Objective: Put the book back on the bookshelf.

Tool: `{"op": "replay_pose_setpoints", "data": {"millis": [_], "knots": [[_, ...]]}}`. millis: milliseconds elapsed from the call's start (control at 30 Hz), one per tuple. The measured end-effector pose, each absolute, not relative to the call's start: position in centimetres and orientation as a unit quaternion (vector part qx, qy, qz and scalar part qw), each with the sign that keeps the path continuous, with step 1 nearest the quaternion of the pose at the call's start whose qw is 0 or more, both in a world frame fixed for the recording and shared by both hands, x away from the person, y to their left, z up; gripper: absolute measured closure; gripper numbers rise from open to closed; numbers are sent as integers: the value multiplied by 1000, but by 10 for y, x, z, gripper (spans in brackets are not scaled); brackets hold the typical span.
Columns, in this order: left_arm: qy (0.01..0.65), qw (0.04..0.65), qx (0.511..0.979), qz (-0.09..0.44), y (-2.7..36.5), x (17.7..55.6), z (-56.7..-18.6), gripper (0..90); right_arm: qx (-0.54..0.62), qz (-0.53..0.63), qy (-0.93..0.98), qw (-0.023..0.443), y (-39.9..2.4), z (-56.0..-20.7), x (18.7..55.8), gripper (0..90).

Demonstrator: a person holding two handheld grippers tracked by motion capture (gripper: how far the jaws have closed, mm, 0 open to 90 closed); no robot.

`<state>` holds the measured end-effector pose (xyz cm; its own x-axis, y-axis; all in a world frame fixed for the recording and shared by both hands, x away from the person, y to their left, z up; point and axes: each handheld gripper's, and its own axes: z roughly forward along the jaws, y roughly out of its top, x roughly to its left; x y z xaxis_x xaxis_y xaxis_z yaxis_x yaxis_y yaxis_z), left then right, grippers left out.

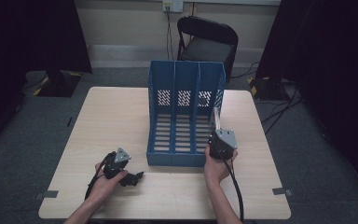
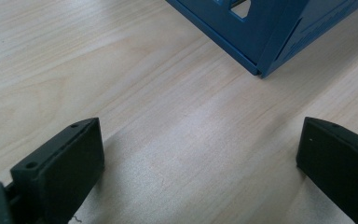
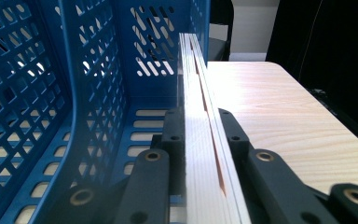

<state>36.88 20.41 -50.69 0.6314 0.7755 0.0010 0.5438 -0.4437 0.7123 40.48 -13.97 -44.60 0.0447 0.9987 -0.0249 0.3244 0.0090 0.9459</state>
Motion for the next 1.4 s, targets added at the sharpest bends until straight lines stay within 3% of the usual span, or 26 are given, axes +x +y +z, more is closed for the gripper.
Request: {"op": "replay_pose_setpoints", "data": {"millis": [567, 1400], "knots": [[398, 350, 831, 167, 204, 369, -507, 3, 580, 387, 577, 426, -141, -444, 406, 755], [397, 350, 832, 167, 204, 369, -507, 3, 587, 415, 575, 390, -150, -442, 409, 468]]}}
